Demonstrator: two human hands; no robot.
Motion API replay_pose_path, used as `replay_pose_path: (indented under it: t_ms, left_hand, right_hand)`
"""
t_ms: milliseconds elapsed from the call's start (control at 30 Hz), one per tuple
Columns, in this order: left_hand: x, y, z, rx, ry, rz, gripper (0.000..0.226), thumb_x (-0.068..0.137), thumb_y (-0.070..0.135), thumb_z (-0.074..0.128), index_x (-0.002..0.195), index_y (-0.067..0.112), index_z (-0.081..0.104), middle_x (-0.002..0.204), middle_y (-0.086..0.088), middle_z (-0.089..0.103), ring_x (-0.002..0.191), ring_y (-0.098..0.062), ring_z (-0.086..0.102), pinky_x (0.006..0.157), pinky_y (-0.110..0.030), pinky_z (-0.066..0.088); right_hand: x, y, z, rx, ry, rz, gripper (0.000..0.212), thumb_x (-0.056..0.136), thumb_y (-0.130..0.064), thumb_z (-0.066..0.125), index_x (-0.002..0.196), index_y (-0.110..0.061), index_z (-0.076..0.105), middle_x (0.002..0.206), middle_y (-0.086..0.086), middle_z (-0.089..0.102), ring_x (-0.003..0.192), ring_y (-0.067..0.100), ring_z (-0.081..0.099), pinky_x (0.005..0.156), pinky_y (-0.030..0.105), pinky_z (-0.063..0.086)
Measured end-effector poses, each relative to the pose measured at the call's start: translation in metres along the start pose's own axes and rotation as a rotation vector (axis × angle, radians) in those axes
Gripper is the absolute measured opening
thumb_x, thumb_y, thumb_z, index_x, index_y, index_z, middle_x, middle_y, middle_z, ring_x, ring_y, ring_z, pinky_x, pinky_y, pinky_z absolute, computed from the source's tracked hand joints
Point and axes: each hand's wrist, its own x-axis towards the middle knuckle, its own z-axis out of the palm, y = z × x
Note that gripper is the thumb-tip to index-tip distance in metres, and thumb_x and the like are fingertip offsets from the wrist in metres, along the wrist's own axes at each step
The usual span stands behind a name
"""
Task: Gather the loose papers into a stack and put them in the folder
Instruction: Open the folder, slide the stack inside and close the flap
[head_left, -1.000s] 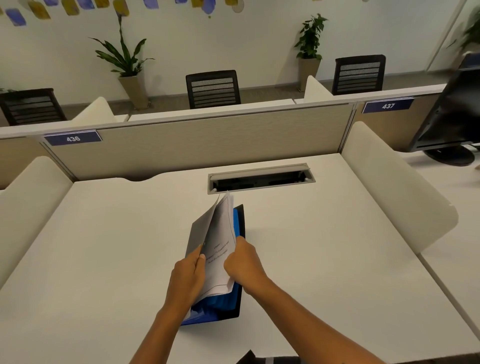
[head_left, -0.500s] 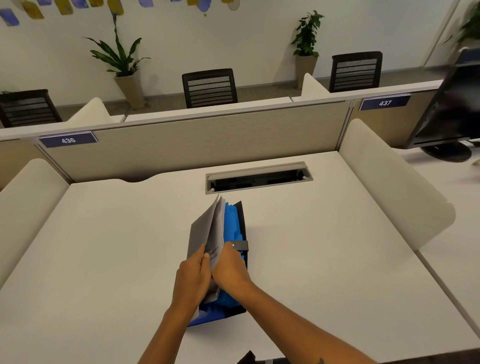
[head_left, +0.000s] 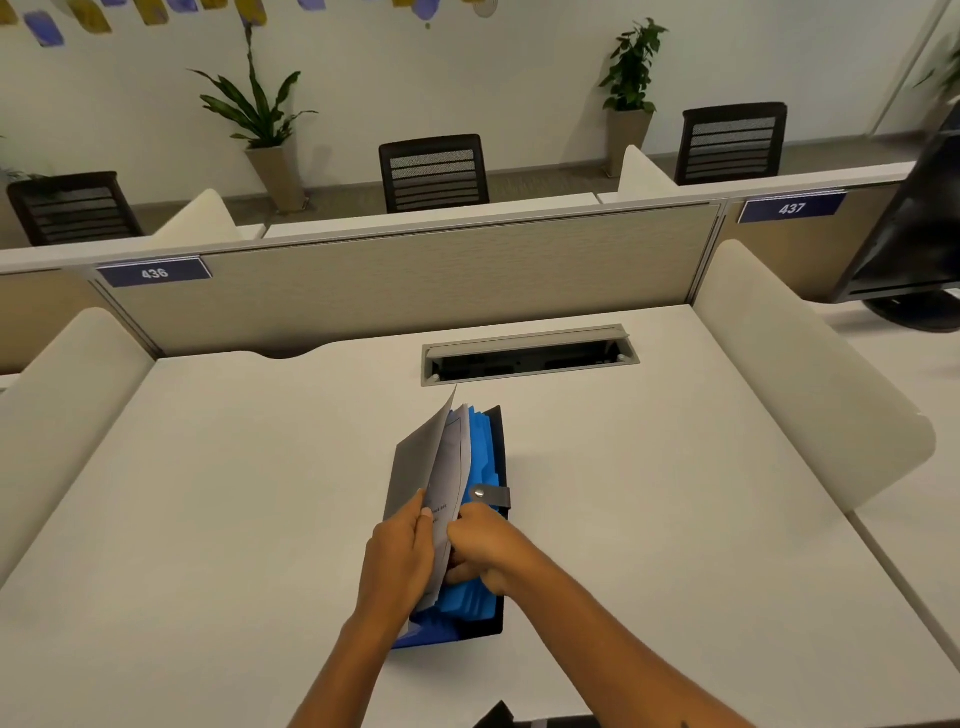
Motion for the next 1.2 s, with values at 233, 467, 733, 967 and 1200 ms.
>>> replay_pose_path:
  t_ms: [233, 467, 733, 967, 1200]
  left_hand:
    - [0.000, -0.002, 0.004, -0.004, -0.008, -0.004, 0.045, 0.106, 0.029, 0.048, 0.147, 0.013, 0.055, 0.134, -0.010, 0.070, 0.116, -0.029, 0.070, 0.103, -0.039, 0.054]
    - [-0.004, -0.008, 0.010, 0.056, -0.045, 0.043, 0.045, 0.106, 0.027, 0.049, 0.149, 0.014, 0.053, 0.119, -0.009, 0.076, 0.076, 0.002, 0.062, 0.065, 0.001, 0.048]
    - [-0.015, 0.005, 0.054, 0.305, -0.152, 0.030, 0.045, 0.106, 0.030, 0.048, 0.148, 0.014, 0.050, 0.116, -0.004, 0.075, 0.096, -0.017, 0.075, 0.084, -0.026, 0.060]
    - [-0.019, 0.006, 0.089, 0.503, -0.241, 0.022, 0.042, 0.106, 0.023, 0.051, 0.146, 0.013, 0.045, 0.135, -0.007, 0.066, 0.114, -0.020, 0.070, 0.095, -0.031, 0.059]
    - [-0.020, -0.002, 0.112, 0.620, -0.321, 0.015, 0.068, 0.101, 0.029, 0.059, 0.158, 0.011, 0.027, 0.162, -0.016, 0.037, 0.143, -0.033, 0.047, 0.106, -0.037, 0.054]
  right_hand:
    - [0.009, 0.008, -0.007, 0.008, -0.039, -0.019, 0.020, 0.105, -0.008, 0.061, 0.088, -0.018, 0.067, 0.087, 0.005, 0.075, 0.057, 0.016, 0.079, 0.051, 0.028, 0.062]
    - [0.023, 0.022, -0.020, -0.275, 0.141, -0.115, 0.018, 0.100, -0.022, 0.074, 0.092, -0.006, 0.076, 0.080, 0.008, 0.080, 0.061, 0.015, 0.080, 0.064, 0.028, 0.068]
    - [0.038, 0.061, -0.053, -0.779, 0.415, -0.457, 0.056, 0.095, -0.014, 0.077, 0.143, -0.023, 0.049, 0.142, -0.003, 0.049, 0.104, 0.017, 0.068, 0.086, 0.027, 0.060]
    - [0.049, 0.086, -0.074, -0.720, 0.242, -0.421, 0.055, 0.104, -0.002, 0.058, 0.155, -0.016, 0.044, 0.148, 0.009, 0.058, 0.128, 0.024, 0.063, 0.111, 0.036, 0.052]
    - [0.058, 0.090, -0.088, -0.435, 0.385, -0.413, 0.040, 0.100, -0.005, 0.070, 0.139, -0.008, 0.063, 0.133, 0.007, 0.069, 0.102, 0.030, 0.073, 0.092, 0.018, 0.055]
